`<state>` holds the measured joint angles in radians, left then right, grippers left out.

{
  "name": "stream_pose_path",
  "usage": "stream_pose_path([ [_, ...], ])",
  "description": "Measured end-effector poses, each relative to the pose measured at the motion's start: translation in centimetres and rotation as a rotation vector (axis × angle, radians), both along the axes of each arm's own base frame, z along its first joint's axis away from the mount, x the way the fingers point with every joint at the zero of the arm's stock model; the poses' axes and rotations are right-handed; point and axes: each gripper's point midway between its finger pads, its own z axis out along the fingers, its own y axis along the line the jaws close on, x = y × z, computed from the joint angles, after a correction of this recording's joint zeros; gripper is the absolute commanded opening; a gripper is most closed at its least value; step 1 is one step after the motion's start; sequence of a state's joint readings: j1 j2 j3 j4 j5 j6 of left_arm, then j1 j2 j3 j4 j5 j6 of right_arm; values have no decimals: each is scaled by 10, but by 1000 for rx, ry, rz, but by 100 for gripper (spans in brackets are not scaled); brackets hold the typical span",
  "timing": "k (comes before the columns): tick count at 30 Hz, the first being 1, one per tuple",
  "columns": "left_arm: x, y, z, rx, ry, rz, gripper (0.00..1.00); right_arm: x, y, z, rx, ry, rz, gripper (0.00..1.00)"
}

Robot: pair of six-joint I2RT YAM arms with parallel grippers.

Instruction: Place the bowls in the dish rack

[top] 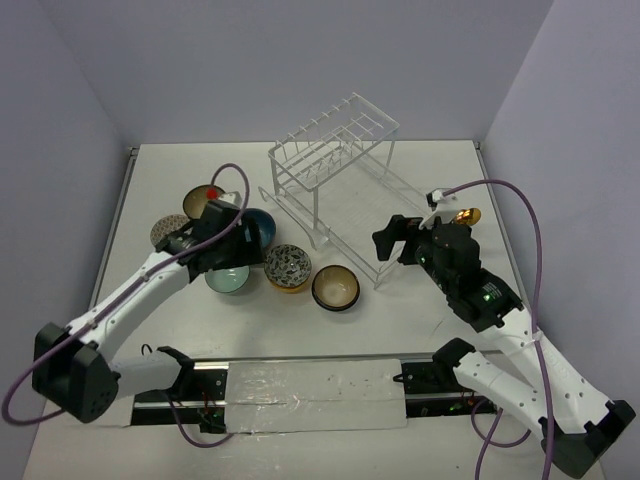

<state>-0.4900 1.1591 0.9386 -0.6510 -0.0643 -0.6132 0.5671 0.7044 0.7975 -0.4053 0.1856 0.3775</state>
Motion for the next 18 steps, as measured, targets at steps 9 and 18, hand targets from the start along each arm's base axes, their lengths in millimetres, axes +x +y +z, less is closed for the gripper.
stream_pose_path([
  [9,6,-37,-47,141,104,-76,59,-1,-9,-8,-14,-3,-39,97],
  [18,13,-48,-69,198,141,-84,35,0,-13,-9,-20,-7,-60,97],
])
